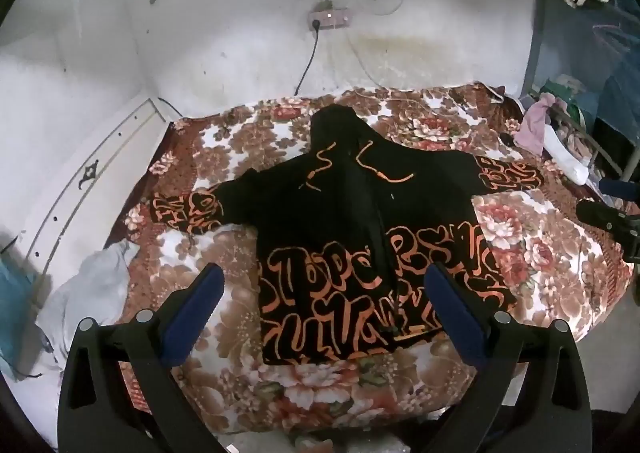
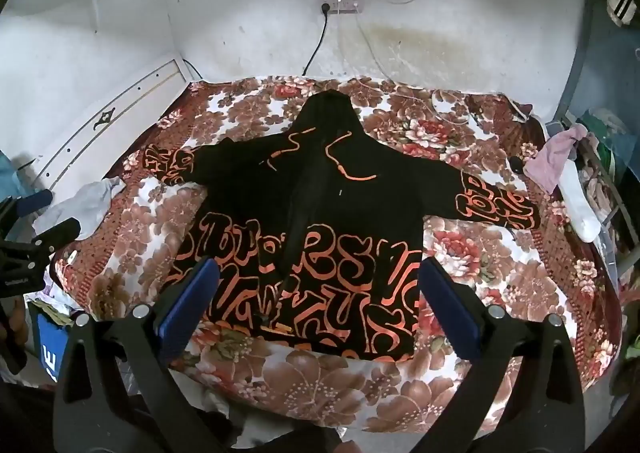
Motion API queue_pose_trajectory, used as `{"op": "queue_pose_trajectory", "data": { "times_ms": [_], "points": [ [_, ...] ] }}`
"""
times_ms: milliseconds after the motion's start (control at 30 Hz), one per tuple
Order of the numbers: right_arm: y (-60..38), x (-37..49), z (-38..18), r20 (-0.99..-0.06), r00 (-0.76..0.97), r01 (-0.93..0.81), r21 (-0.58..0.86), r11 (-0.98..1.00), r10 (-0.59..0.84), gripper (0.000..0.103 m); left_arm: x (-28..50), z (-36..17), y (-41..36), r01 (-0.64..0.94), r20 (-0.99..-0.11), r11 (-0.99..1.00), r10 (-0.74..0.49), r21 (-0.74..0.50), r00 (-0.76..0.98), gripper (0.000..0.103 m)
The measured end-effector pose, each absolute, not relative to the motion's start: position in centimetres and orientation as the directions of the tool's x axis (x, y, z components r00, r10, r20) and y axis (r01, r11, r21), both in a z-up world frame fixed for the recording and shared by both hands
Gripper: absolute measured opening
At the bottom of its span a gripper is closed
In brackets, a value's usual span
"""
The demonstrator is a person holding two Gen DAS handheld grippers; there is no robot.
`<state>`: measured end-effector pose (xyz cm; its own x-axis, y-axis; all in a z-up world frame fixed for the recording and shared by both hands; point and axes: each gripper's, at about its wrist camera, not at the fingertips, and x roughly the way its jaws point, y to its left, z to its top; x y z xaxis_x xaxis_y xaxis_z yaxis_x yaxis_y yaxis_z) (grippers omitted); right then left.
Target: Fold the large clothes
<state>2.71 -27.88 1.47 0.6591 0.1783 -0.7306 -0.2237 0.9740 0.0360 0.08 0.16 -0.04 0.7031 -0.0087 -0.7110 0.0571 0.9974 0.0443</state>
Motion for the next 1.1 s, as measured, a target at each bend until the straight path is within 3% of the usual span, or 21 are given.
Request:
{"op": "queue_pose_trajectory", "data": {
  "times_ms": [267, 1100],
  "points": [
    [-28.2, 3.9, 1.8, -0.746, 0.640, -0.241, 0.029, 0.970, 0.181, 0.098, -0.4, 0.8, -1.4, 0.065, -0.676, 0.992, 0.028, 0.113, 0.737, 0.098],
    [-27.9, 3.7, 1.0, -0.747, 0.644, -0.219, 0.030, 0.975, 0.168, 0.098, 1.3, -0.3, 0.1, 0.054, -0.703, 0.996, 0.009, 0.066, 0.711, 0.098]
  ]
}}
